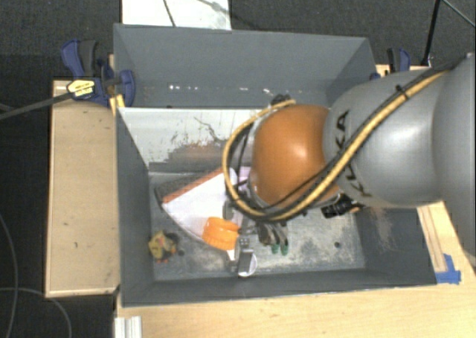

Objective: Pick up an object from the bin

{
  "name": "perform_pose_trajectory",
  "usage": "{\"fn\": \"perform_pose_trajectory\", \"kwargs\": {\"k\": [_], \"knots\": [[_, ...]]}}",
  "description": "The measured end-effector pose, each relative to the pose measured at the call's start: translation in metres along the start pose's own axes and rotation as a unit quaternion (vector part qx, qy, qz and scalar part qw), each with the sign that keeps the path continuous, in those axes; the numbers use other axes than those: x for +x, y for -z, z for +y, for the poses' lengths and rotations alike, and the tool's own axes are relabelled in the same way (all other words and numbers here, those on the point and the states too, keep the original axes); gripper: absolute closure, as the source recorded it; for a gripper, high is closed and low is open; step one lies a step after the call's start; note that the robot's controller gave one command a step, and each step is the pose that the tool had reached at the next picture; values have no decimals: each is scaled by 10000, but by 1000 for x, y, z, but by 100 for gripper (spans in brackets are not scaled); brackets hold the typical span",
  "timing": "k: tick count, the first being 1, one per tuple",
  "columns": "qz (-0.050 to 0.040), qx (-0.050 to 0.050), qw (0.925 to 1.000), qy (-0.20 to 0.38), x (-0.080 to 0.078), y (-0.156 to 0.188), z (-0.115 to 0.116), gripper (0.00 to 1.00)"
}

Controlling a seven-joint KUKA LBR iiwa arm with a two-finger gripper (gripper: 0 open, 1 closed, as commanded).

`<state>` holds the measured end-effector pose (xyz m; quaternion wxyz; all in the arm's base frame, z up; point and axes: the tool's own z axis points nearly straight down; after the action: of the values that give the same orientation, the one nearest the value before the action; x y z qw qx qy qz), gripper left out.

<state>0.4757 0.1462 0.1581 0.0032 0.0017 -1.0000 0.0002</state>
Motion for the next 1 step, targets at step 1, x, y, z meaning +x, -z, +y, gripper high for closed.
{"fn": "perform_pose_trajectory", "kwargs": {"k": [1], "knots": [[-40,-7,10000,-31,-2,4,-1,0]]}}
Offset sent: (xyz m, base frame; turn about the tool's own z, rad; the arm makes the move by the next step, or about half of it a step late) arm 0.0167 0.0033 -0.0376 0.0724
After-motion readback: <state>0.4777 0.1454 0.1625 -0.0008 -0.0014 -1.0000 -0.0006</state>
